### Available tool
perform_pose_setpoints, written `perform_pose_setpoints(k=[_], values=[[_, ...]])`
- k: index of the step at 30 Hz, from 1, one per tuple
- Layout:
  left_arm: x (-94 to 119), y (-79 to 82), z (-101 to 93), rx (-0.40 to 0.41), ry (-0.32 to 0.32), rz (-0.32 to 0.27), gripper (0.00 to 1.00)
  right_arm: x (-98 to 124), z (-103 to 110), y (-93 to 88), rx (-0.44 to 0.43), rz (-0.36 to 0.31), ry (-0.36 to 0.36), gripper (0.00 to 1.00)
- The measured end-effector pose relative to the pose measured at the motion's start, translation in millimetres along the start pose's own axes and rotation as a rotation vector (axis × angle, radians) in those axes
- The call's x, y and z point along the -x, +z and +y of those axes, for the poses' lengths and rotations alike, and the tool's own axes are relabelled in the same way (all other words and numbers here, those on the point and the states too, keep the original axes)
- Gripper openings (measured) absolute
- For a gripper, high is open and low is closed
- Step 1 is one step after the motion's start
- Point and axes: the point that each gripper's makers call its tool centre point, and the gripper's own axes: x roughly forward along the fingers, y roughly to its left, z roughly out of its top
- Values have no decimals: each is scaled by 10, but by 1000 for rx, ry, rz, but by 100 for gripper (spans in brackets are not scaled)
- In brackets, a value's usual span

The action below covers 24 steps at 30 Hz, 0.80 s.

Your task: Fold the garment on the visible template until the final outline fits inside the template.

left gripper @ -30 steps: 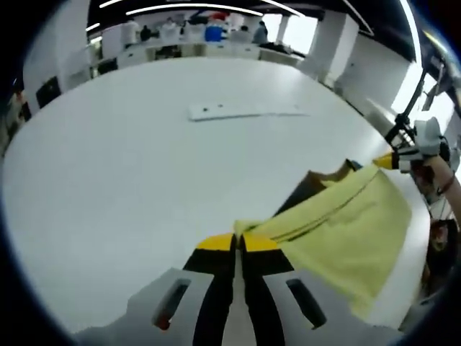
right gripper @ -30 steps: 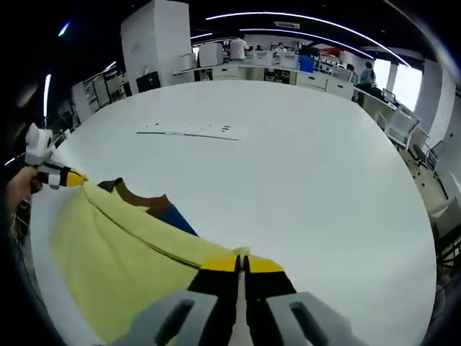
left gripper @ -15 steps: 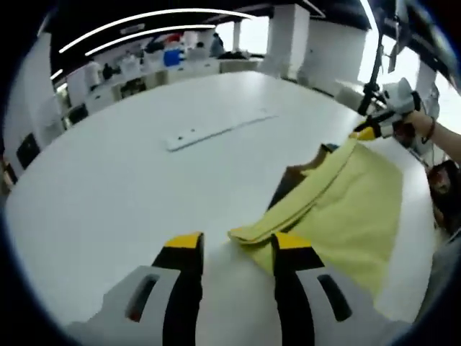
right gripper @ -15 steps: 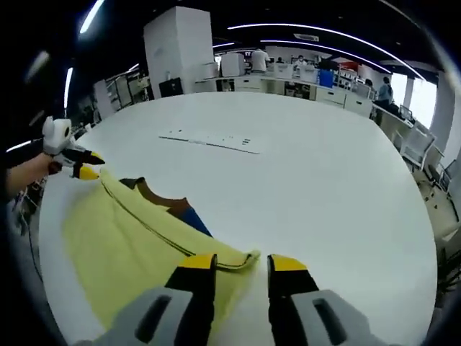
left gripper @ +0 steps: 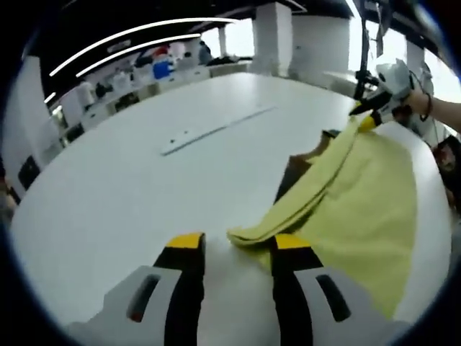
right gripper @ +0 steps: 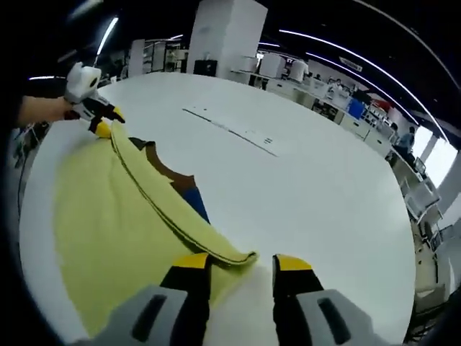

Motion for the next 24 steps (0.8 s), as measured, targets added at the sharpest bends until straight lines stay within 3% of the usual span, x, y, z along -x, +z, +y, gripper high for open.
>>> perform_pose_setpoints(k=[3,6,10,19,24], values=[[-44,73,111,87,55,-38,34,-68,-66,67,-126,-44,-16,31],[-50,116,155,165,71,-66,33,-130,-163,87,-251,-67,-40,31],[-57,90,223,204,93,-56,39,-148,-201,53,-292,-56,-55,33],[108,141,167,281,83,-71,50,-42,-76,76,-408,-52,1,46],[254,184,62,261,64,-88,58,118,16,89,-392,-42,32,55]])
